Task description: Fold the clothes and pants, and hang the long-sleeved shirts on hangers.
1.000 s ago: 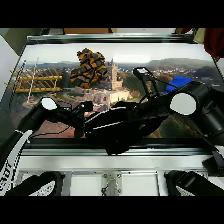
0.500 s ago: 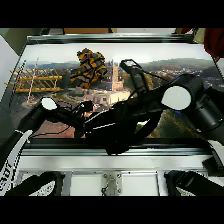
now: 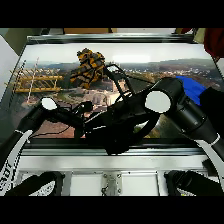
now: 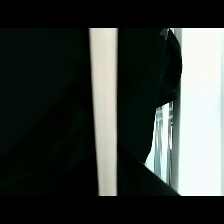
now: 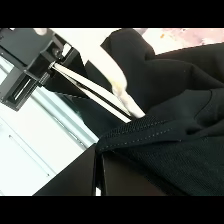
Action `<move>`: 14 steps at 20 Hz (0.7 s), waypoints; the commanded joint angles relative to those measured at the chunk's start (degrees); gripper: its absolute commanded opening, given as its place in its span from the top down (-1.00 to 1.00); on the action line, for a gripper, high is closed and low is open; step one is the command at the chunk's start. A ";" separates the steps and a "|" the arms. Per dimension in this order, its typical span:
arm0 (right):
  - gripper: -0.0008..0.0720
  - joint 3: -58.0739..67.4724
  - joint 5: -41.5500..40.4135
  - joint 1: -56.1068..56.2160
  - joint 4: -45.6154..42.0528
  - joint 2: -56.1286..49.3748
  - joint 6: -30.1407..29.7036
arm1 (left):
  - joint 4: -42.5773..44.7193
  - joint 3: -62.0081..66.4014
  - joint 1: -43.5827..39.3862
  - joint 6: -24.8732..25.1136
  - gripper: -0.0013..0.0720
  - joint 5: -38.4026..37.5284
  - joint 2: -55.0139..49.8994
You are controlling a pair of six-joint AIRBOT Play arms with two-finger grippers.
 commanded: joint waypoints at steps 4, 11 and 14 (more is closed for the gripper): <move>0.89 0.09 -0.02 0.09 1.36 -0.11 -0.24 | -0.04 -0.02 -0.04 -0.07 0.91 -0.02 -0.04; -0.98 0.11 0.24 -0.55 1.29 1.44 -0.22 | -0.02 -0.02 -0.04 -0.07 0.91 -0.42 -0.04; -0.98 0.11 2.05 -2.99 1.33 4.59 -0.24 | -0.02 -0.02 -0.02 -0.07 0.91 -0.44 -0.04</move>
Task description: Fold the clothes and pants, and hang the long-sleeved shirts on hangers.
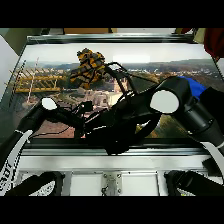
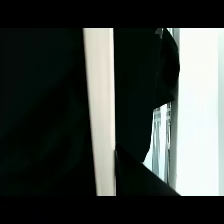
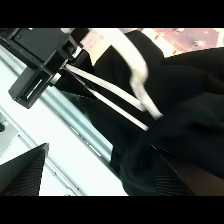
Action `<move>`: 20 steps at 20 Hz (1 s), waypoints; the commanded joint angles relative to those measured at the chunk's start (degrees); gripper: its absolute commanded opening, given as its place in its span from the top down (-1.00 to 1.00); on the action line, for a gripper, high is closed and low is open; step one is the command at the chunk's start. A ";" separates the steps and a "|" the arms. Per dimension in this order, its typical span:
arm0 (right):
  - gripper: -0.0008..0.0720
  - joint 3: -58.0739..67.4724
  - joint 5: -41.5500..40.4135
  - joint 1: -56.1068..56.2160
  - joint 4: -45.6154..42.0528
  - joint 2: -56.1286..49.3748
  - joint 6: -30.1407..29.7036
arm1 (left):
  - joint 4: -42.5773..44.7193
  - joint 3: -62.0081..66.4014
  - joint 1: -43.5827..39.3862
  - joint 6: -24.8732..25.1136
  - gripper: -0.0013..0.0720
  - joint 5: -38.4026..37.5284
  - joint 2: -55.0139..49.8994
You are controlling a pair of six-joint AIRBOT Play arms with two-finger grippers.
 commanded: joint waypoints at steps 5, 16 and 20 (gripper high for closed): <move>-0.98 0.07 11.04 -9.70 4.31 6.51 -14.14 | 0.09 -0.02 0.00 0.09 0.91 -0.11 -0.04; -0.98 -1.49 11.52 -28.35 11.52 6.64 -46.47 | 0.09 -0.02 -0.02 0.09 0.91 -0.70 -0.04; -0.98 -10.84 17.14 -48.63 36.76 6.60 -64.11 | 0.13 -0.02 0.00 0.09 0.91 -1.11 -0.04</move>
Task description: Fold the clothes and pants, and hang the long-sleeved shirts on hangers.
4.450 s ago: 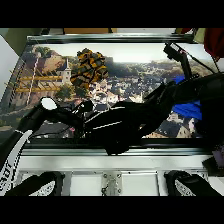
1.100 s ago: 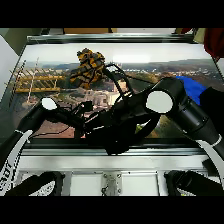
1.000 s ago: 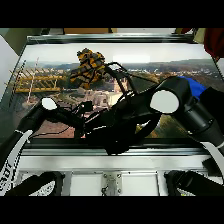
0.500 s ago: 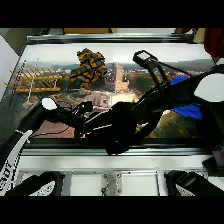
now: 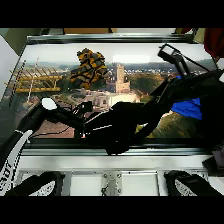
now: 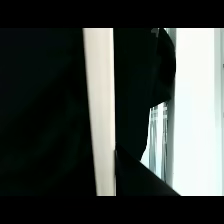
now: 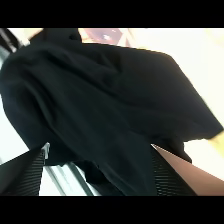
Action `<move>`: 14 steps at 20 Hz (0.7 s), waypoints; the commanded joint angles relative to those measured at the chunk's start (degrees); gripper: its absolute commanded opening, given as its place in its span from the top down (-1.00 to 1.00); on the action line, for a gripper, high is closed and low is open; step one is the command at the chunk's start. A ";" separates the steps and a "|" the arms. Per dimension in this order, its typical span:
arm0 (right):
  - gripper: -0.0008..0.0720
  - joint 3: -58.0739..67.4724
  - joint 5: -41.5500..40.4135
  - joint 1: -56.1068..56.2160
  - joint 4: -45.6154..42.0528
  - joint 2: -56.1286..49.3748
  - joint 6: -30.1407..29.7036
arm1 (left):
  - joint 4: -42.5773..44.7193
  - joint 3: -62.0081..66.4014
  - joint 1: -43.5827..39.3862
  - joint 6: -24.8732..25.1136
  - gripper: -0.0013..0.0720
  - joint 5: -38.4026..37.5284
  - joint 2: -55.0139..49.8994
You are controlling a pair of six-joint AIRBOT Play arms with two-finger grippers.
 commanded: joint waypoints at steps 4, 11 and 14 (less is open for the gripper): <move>-0.98 -17.86 6.49 -25.16 25.92 -0.81 -34.97 | 0.07 -0.02 0.00 0.09 0.91 -0.26 -0.04; -0.98 -25.94 12.74 -28.00 30.27 -9.25 -53.64 | 0.09 -0.02 0.00 0.09 0.91 -0.24 -0.04; -0.98 -25.94 13.90 -27.54 32.52 -13.79 -56.04 | 0.09 -0.02 0.00 0.09 0.91 -0.24 -0.04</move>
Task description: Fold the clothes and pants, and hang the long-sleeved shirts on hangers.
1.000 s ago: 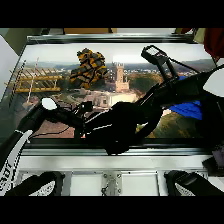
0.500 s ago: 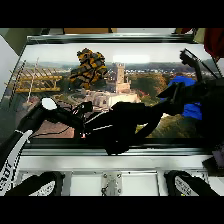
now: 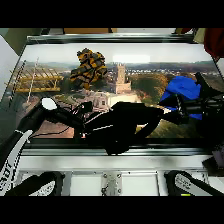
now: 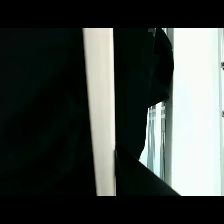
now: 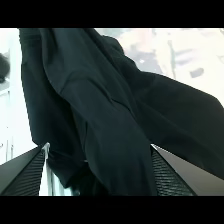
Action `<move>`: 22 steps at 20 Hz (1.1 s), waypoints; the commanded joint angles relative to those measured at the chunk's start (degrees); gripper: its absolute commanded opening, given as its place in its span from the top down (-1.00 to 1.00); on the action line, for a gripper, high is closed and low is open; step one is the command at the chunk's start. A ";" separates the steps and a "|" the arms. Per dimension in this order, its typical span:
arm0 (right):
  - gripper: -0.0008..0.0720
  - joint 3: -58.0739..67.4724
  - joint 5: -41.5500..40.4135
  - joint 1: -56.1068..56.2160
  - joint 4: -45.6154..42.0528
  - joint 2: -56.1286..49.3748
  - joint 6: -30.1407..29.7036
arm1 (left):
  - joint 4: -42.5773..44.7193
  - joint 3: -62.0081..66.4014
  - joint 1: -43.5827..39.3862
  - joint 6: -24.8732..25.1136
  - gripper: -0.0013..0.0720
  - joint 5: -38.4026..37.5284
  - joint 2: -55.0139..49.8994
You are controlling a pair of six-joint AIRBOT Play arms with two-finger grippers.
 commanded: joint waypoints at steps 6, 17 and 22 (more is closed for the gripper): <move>-0.98 -0.90 1.79 6.56 3.89 -9.31 -7.37 | 0.02 -0.02 0.00 -0.02 0.91 0.00 -0.04; -0.98 -0.90 -0.63 11.13 4.50 -9.92 -7.30 | 0.00 -0.02 0.00 -0.02 0.91 0.02 -0.04; -0.98 -0.90 -0.61 11.30 5.51 -9.92 -7.08 | 0.00 -0.02 0.00 -0.02 0.91 0.02 -0.04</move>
